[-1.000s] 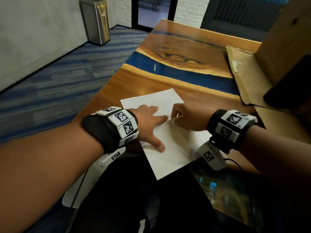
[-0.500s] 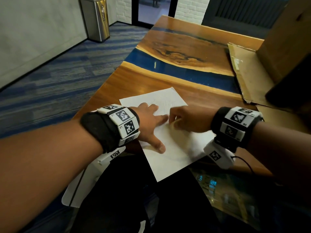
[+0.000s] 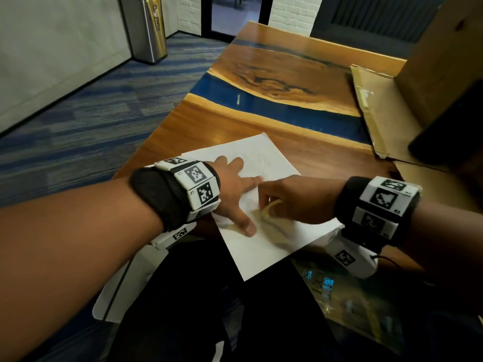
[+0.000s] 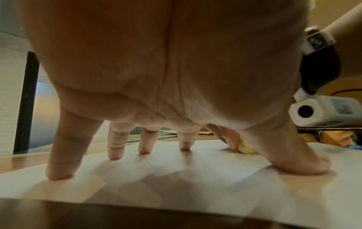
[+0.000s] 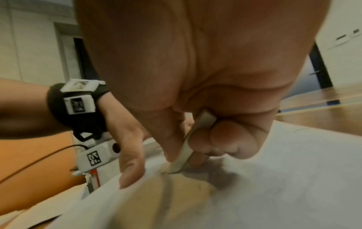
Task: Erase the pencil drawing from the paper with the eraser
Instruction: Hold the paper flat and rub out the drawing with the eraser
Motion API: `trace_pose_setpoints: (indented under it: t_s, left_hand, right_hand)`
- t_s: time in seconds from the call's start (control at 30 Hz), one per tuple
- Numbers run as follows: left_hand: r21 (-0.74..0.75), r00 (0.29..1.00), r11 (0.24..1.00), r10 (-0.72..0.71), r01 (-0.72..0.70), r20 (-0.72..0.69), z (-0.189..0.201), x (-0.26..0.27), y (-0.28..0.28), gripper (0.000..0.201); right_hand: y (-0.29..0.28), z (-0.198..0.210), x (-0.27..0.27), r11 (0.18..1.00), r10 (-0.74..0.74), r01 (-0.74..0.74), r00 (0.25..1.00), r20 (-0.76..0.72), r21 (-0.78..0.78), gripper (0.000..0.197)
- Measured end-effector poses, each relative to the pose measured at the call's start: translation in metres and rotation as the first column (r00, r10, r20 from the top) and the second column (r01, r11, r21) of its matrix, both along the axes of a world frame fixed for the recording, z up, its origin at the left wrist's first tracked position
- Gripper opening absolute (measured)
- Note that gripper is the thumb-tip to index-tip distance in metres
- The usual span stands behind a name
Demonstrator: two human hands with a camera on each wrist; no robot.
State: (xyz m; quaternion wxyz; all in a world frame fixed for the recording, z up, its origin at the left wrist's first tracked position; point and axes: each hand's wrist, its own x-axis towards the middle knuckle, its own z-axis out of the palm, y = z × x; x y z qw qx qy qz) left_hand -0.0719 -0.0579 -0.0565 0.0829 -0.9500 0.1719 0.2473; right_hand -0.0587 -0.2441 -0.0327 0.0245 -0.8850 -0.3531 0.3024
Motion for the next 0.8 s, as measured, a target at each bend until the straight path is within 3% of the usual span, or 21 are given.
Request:
trace_pose_setpoints:
  t_s: [0.17,0.3,0.47,0.6,0.63,0.73,0.8]
  left_hand:
    - [0.003,1.000,1.000,0.003,-0.003,0.010,0.001,-0.002,-0.002,0.126]
    - [-0.025,1.000,1.000,0.004,-0.004,-0.003,0.002,-0.003,0.002,0.124]
    - [-0.004,1.000,1.000,-0.001,0.001,0.015,0.000,-0.004,0.000,0.123]
    - [-0.029,1.000,1.000,0.008,-0.008,-0.017,0.001,-0.003,0.003,0.127]
    - [-0.029,1.000,1.000,0.003,-0.004,-0.011,0.001,-0.003,0.003,0.126]
    - [-0.026,1.000,1.000,-0.003,0.004,0.018,-0.001,-0.006,0.003,0.122]
    - [-0.037,1.000,0.999,0.010,-0.009,0.019,-0.002,-0.009,0.004,0.126]
  right_hand:
    - [0.001,0.002,0.015,0.986,-0.163,0.164,0.954,0.252,0.019,0.019]
    - [0.008,0.000,-0.004,0.999,0.054,-0.054,0.999,0.011,0.000,0.017]
    - [0.002,0.001,0.005,0.998,-0.066,0.060,0.975,0.212,0.035,0.016]
    - [0.006,0.000,-0.016,0.990,0.136,-0.135,0.991,-0.018,0.038,0.014]
    - [0.008,-0.001,-0.013,0.994,0.098,-0.098,0.995,0.005,0.046,0.015]
    - [0.010,-0.002,0.002,0.996,-0.084,0.076,0.963,0.255,0.038,0.019]
    - [0.012,-0.003,0.000,0.997,-0.075,0.066,0.965,0.253,0.044,0.018]
